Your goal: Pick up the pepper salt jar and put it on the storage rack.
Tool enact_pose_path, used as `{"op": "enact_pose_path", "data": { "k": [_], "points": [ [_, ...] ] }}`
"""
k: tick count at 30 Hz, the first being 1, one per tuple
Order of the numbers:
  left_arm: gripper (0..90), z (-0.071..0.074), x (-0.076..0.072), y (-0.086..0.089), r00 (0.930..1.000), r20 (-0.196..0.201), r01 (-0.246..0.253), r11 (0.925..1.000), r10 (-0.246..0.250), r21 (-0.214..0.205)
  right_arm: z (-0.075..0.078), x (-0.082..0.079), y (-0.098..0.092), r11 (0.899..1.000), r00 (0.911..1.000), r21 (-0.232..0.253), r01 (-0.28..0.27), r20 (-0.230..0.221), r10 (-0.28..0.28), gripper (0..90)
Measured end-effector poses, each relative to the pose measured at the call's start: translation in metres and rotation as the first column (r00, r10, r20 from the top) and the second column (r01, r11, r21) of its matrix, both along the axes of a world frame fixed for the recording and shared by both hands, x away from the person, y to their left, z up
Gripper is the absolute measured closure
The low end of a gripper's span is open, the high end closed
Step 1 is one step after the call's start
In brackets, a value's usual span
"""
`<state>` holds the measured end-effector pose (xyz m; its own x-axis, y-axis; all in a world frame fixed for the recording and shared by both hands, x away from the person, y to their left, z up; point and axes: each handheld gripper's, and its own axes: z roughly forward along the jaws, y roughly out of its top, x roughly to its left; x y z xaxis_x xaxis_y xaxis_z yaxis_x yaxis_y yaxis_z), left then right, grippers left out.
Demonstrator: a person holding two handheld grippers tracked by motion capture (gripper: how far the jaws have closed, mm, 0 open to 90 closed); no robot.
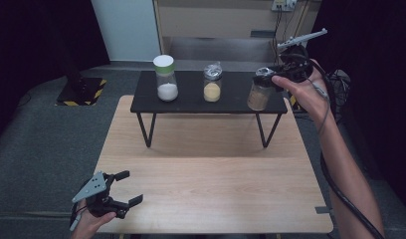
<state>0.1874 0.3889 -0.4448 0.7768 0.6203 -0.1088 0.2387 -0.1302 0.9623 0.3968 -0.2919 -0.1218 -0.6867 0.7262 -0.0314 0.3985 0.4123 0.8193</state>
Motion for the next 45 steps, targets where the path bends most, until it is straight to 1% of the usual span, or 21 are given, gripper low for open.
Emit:
{"op": "enact_pose_path", "data": {
  "k": [3,13,18,26,31,33,37,45],
  "points": [
    [0.8,0.0,0.0,0.0,1.0,-0.001,-0.001,1.0,0.001,0.0,-0.001,0.004,0.001,1.0,0.9997,0.008,0.023,0.004,-0.023,35.9],
    [0.8,0.0,0.0,0.0,1.0,-0.001,0.0,1.0,0.0,-0.002,-0.005,0.019,0.009,0.997,0.9973,0.006,0.073,0.008,-0.074,35.9],
    [0.8,0.0,0.0,0.0,1.0,-0.001,0.0,1.0,0.0,-0.002,-0.008,0.026,0.012,0.995,0.9945,0.011,0.103,0.018,-0.103,35.9],
    [0.8,0.0,0.0,0.001,1.0,-0.001,0.001,1.0,-0.001,-0.003,-0.009,0.036,0.013,0.989,0.9893,0.008,0.145,0.018,-0.145,35.9],
    [0.8,-0.001,0.0,0.001,1.0,-0.003,0.0,1.0,0.0,-0.005,-0.015,0.042,0.013,0.986,0.986,0.006,0.166,0.018,-0.166,35.9],
    [0.8,-0.001,0.0,0.001,1.0,-0.003,0.0,1.0,0.0,-0.006,-0.018,0.045,0.014,0.985,0.9845,-0.003,0.174,0.022,-0.174,35.9],
    [0.8,-0.001,0.0,0.001,1.0,-0.003,0.0,1.0,0.0,-0.006,-0.023,0.049,0.013,0.982,0.9818,0.001,0.189,0.017,-0.189,35.9],
    [0.8,-0.001,0.0,0.001,1.0,-0.004,0.001,1.0,-0.001,-0.007,-0.032,0.056,0.018,0.978,0.9783,-0.034,0.207,0.016,-0.207,35.8]
  ]
}}
